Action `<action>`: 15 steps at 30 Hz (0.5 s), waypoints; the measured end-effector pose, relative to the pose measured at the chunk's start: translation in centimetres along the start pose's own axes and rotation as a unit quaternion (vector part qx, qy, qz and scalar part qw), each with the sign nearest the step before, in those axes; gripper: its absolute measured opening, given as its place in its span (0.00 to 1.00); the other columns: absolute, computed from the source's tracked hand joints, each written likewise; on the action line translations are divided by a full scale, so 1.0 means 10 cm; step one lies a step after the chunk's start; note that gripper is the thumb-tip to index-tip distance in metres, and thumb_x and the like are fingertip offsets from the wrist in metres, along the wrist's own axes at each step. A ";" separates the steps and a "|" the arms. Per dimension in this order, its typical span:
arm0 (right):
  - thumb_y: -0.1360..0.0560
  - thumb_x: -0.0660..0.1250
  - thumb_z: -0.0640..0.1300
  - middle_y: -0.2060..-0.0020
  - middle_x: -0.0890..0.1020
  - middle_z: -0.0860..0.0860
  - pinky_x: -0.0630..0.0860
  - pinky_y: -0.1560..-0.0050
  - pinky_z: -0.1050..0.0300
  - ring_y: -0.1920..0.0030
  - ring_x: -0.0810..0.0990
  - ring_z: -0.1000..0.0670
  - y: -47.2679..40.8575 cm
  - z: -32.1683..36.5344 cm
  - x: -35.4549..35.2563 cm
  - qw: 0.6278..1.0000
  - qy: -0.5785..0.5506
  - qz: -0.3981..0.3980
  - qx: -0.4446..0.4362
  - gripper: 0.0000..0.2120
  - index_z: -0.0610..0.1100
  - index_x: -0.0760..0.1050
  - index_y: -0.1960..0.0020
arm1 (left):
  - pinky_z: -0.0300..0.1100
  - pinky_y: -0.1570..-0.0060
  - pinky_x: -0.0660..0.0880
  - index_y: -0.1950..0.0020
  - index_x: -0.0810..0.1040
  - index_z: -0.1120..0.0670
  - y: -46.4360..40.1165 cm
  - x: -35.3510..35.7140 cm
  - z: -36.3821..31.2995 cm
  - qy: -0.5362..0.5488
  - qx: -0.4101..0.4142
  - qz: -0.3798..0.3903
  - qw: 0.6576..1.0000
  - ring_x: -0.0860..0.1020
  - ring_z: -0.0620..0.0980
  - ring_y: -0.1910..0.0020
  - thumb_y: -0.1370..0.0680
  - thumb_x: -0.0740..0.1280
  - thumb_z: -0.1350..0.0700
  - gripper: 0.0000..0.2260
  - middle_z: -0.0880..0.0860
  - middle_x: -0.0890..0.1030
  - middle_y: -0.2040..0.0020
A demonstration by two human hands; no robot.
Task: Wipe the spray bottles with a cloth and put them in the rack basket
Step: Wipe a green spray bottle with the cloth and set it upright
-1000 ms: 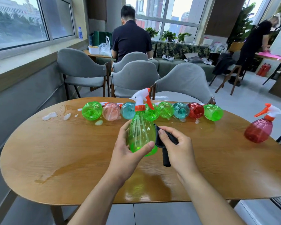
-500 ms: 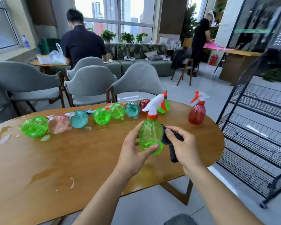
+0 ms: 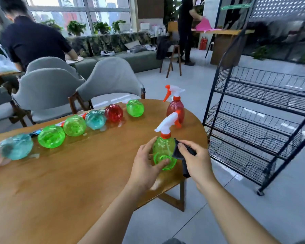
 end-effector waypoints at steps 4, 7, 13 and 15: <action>0.19 0.72 0.46 0.54 0.88 0.60 0.80 0.47 0.59 0.50 0.85 0.59 -0.39 -0.11 -0.11 1.000 0.008 -0.022 0.002 0.05 0.53 0.87 0.47 | 0.42 0.35 0.80 0.26 0.74 0.45 -0.38 0.19 -0.02 0.002 0.005 -0.013 1.000 0.81 0.42 0.37 0.29 0.84 0.57 0.34 0.45 0.82 0.35; 0.19 0.72 0.46 0.52 0.88 0.59 0.80 0.45 0.59 0.49 0.85 0.59 -0.72 -0.18 -0.15 0.999 0.004 -0.050 -0.006 0.06 0.51 0.87 0.45 | 0.49 0.37 0.82 0.30 0.76 0.46 -0.71 0.35 -0.02 -0.011 0.012 -0.022 1.000 0.81 0.45 0.39 0.29 0.85 0.56 0.31 0.44 0.83 0.38; 0.19 0.72 0.46 0.50 0.88 0.55 0.81 0.45 0.59 0.47 0.86 0.55 -1.32 -0.33 -0.14 0.997 0.001 -0.082 0.004 0.07 0.49 0.87 0.43 | 0.52 0.36 0.81 0.28 0.76 0.50 -1.31 0.59 0.03 -0.017 0.006 -0.033 0.999 0.81 0.48 0.39 0.29 0.85 0.57 0.32 0.47 0.83 0.37; 0.19 0.72 0.47 0.50 0.87 0.56 0.80 0.47 0.61 0.47 0.86 0.55 -1.41 -0.33 -0.13 0.997 0.005 -0.081 0.009 0.05 0.51 0.86 0.45 | 0.53 0.35 0.80 0.27 0.76 0.51 -1.41 0.61 0.03 -0.024 0.001 -0.035 0.999 0.81 0.48 0.39 0.29 0.85 0.56 0.33 0.47 0.83 0.37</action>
Point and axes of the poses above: each hand's wrist, its own y-axis away from the middle knuckle, its own x-axis out of the palm, z = x × y, the point moved 3 cm from there along -y, towards the middle knuckle
